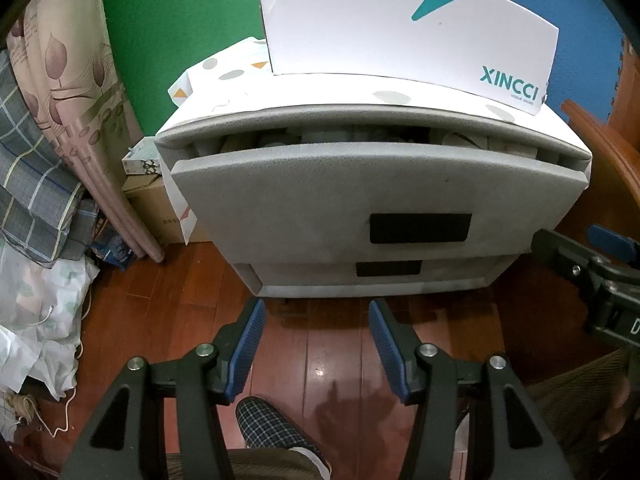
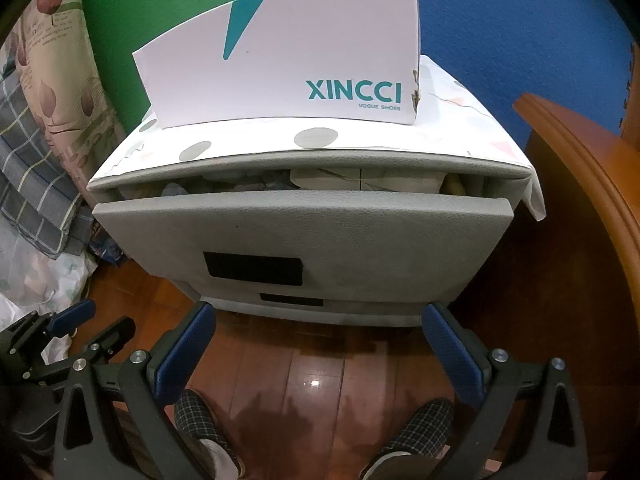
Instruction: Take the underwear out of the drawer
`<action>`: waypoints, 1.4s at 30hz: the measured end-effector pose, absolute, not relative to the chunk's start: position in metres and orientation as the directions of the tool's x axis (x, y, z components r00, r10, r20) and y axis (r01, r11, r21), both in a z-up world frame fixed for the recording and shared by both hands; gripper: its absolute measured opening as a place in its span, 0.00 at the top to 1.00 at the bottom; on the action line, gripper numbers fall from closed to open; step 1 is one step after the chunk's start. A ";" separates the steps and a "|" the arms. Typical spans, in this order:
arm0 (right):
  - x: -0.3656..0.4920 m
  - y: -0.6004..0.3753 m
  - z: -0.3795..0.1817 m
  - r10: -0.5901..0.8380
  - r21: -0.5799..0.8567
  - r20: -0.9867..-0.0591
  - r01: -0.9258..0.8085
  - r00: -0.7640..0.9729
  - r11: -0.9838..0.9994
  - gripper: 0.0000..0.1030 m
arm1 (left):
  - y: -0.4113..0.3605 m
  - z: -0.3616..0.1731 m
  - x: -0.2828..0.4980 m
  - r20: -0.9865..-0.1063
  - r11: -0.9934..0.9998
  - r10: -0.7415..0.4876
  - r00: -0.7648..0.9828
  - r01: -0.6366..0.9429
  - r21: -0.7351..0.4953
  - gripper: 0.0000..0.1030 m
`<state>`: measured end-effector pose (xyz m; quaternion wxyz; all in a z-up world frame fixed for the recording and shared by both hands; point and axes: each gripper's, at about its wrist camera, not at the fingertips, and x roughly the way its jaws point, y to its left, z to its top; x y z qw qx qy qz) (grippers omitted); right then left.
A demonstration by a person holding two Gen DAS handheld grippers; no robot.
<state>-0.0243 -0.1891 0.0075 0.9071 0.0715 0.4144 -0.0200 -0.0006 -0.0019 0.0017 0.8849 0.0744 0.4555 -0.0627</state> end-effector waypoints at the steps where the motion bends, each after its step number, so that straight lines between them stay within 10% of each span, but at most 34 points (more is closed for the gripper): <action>1: -0.024 -0.189 0.007 0.022 0.112 -0.755 0.096 0.655 0.989 0.01 | -0.002 0.002 0.000 -0.816 0.981 -0.042 0.577 0.178 0.075 0.46; 42: -0.022 -0.220 -0.003 -0.087 0.086 -0.795 0.253 0.600 0.964 0.01 | 0.079 0.048 0.084 -0.793 0.946 -0.243 0.558 -0.046 -0.322 0.46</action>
